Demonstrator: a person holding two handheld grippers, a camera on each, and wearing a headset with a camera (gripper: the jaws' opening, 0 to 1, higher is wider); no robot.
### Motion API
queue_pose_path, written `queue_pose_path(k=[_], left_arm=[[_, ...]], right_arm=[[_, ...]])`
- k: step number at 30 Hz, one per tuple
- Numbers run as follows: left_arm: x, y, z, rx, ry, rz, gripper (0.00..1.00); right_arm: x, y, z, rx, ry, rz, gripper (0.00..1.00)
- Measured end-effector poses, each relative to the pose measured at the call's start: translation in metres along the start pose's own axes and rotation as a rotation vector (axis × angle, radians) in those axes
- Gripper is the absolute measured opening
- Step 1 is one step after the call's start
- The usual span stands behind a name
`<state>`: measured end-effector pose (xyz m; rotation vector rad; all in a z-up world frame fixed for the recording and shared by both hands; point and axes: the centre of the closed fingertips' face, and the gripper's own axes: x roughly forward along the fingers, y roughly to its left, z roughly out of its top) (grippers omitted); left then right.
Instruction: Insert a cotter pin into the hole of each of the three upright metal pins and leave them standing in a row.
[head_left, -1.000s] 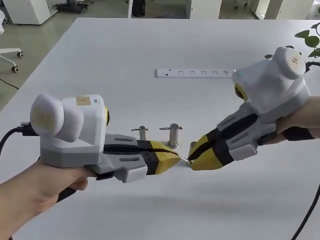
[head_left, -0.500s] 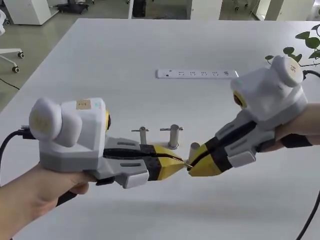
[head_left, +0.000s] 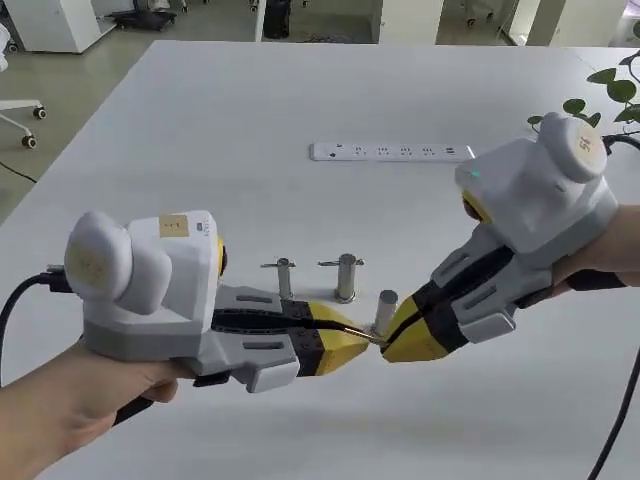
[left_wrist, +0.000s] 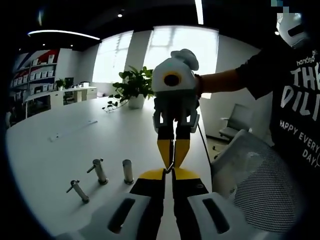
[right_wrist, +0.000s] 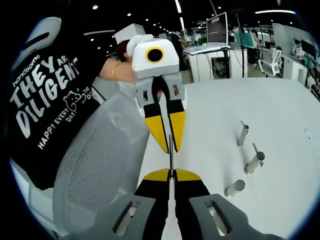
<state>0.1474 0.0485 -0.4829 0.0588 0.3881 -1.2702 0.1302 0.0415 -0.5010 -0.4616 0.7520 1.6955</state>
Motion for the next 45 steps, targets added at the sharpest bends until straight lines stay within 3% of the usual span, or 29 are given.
queue_pose_path(k=[3, 10, 14, 22, 27, 36, 45], left_arm=[[0.001, 0.007, -0.005, -0.001, 0.018, 0.042, 0.02], [0.008, 0.014, -0.009, 0.006, 0.013, 0.099, 0.1], [0.012, 0.018, -0.009, -0.005, -0.001, 0.124, 0.1], [0.021, 0.043, -0.017, -0.042, -0.021, 0.239, 0.19], [0.029, 0.058, -0.03, -0.034, 0.019, 0.299, 0.2], [0.047, 0.077, -0.044, -0.027, 0.055, 0.358, 0.2], [0.063, 0.083, -0.049, -0.03, 0.065, 0.356, 0.2]], right_arm=[[-0.002, -0.008, -0.011, 0.012, 0.08, -0.054, 0.0], [-0.009, -0.026, -0.028, 0.102, 0.163, -0.154, 0.0], [-0.015, -0.034, -0.035, 0.156, 0.18, -0.19, 0.0], [-0.026, -0.051, -0.061, 0.231, 0.268, -0.266, 0.0], [-0.032, -0.058, -0.074, 0.279, 0.308, -0.319, 0.0], [-0.034, -0.07, -0.086, 0.311, 0.355, -0.356, 0.0], [-0.033, -0.074, -0.089, 0.329, 0.381, -0.372, 0.0]])
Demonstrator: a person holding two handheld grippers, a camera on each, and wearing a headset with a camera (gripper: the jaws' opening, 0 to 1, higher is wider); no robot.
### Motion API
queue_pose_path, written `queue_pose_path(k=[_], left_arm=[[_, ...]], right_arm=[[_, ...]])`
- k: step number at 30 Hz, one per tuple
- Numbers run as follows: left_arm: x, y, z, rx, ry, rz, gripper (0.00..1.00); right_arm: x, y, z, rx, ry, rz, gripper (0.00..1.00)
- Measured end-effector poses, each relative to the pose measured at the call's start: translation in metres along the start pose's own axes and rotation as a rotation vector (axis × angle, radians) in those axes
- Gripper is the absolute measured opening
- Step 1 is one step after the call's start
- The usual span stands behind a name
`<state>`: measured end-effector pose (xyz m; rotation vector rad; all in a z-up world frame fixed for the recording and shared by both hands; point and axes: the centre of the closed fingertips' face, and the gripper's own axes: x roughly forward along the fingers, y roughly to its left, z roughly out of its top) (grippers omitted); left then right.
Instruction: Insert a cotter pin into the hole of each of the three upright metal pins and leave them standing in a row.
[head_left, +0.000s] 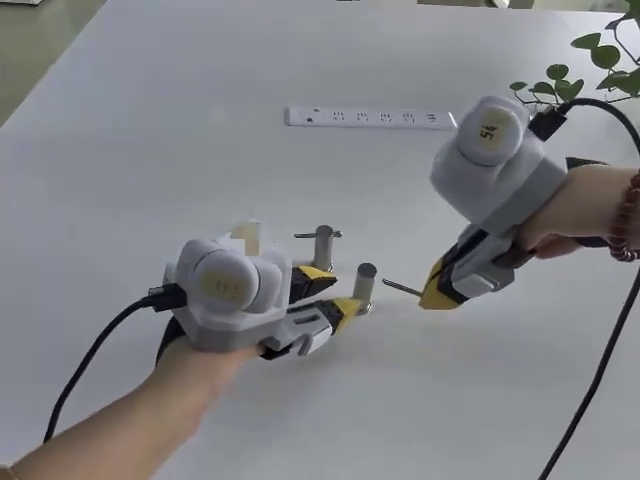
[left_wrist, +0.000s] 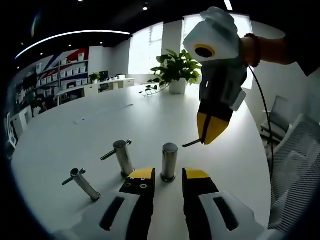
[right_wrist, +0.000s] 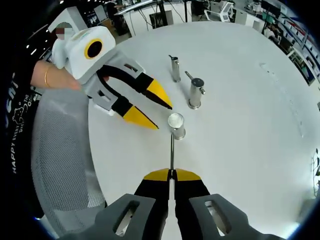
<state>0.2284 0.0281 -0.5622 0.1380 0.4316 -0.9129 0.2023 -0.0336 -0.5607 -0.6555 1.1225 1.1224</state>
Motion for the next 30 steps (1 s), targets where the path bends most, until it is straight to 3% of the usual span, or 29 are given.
queue_pose_path(k=[13, 30], left_arm=[[0.024, -0.003, 0.004, 0.028, 0.014, 0.004, 0.18], [0.03, 0.0, -0.003, -0.003, 0.023, 0.02, 0.12]], right_arm=[[0.002, -0.001, 0.0, 0.001, 0.006, 0.002, 0.0], [0.004, 0.003, 0.004, 0.004, 0.013, 0.004, 0.0]])
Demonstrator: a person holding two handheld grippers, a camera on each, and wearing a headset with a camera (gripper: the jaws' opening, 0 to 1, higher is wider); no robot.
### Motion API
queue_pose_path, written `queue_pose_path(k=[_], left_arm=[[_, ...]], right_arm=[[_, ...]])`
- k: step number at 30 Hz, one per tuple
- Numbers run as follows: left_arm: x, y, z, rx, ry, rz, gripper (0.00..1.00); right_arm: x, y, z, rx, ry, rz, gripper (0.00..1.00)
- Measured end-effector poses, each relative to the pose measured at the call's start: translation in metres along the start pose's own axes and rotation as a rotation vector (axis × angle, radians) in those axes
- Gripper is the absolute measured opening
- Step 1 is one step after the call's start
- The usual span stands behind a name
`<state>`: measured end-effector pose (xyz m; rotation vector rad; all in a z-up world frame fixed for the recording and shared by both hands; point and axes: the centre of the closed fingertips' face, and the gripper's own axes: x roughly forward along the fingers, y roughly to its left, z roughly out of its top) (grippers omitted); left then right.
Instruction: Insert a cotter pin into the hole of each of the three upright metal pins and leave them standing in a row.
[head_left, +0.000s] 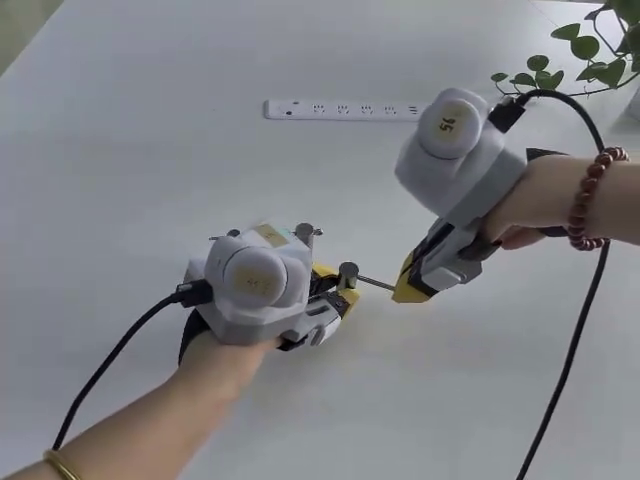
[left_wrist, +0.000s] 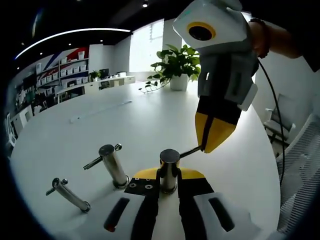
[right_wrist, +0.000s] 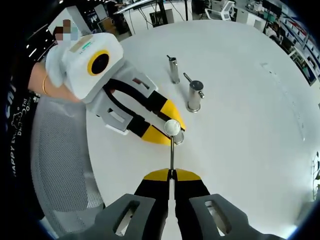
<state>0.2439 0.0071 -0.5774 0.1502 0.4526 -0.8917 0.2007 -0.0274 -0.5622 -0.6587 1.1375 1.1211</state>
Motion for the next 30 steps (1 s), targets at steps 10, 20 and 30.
queue_pose_path(k=[10, 20, 30], left_arm=[[0.0, 0.0, -0.001, -0.031, -0.025, 0.014, 0.12], [0.002, 0.001, -0.001, -0.038, -0.03, 0.026, 0.11], [0.002, 0.001, -0.002, -0.054, -0.047, 0.06, 0.11]], right_arm=[[-0.003, 0.001, 0.003, 0.021, -0.008, -0.003, 0.0], [0.001, -0.006, 0.015, 0.016, -0.022, -0.002, 0.0], [0.008, -0.016, 0.027, 0.031, -0.033, -0.006, 0.0]])
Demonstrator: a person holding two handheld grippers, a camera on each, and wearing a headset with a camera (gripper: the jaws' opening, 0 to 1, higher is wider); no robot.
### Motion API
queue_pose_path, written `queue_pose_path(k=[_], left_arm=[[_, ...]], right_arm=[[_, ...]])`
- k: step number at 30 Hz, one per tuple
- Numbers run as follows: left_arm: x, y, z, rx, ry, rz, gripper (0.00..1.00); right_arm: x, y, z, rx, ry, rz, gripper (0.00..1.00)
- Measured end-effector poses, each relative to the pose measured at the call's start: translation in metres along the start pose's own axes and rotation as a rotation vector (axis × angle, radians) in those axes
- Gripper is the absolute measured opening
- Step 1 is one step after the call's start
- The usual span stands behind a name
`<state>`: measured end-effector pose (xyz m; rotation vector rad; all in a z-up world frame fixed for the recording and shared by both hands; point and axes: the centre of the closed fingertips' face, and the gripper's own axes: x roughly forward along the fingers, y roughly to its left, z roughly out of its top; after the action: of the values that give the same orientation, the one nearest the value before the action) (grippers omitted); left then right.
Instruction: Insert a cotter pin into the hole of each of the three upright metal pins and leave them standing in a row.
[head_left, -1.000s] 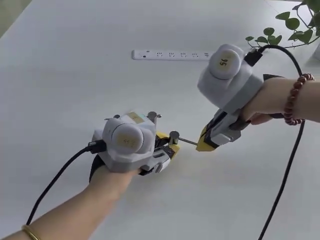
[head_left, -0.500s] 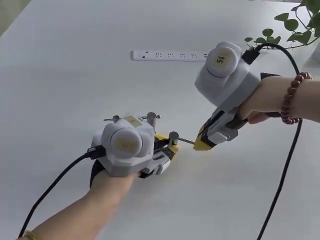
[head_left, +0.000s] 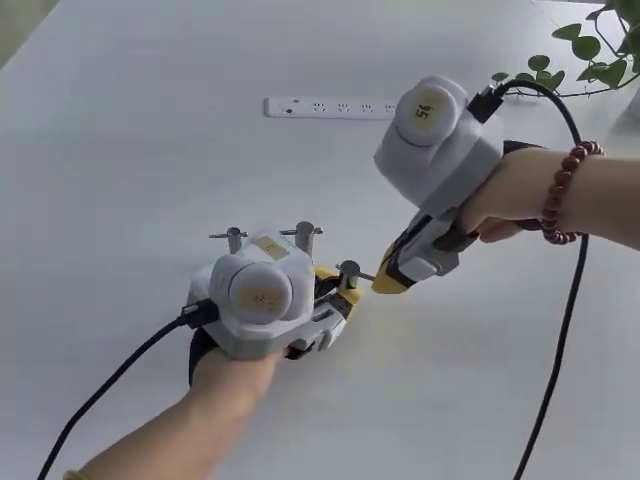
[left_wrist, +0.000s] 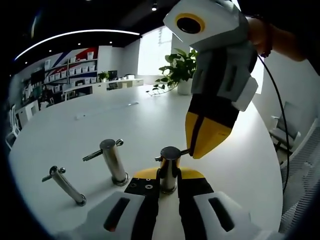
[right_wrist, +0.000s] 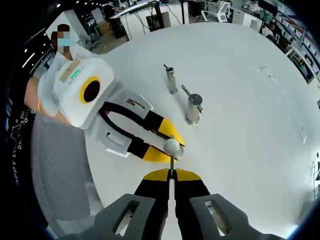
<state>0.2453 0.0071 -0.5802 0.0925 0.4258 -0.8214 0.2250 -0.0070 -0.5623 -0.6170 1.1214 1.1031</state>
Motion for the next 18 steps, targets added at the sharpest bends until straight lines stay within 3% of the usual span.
queue_pose_path(k=[10, 16, 18], left_arm=[[0.001, 0.001, -0.001, -0.04, -0.015, 0.038, 0.12], [0.001, 0.002, -0.001, -0.065, -0.02, 0.072, 0.12], [0.001, 0.002, -0.002, -0.076, -0.021, 0.082, 0.12]], right_arm=[[0.007, -0.004, 0.01, -0.031, -0.037, -0.01, 0.0], [0.003, -0.002, 0.011, -0.056, -0.061, -0.022, 0.0], [0.0, -0.001, 0.01, -0.066, -0.063, -0.027, 0.06]])
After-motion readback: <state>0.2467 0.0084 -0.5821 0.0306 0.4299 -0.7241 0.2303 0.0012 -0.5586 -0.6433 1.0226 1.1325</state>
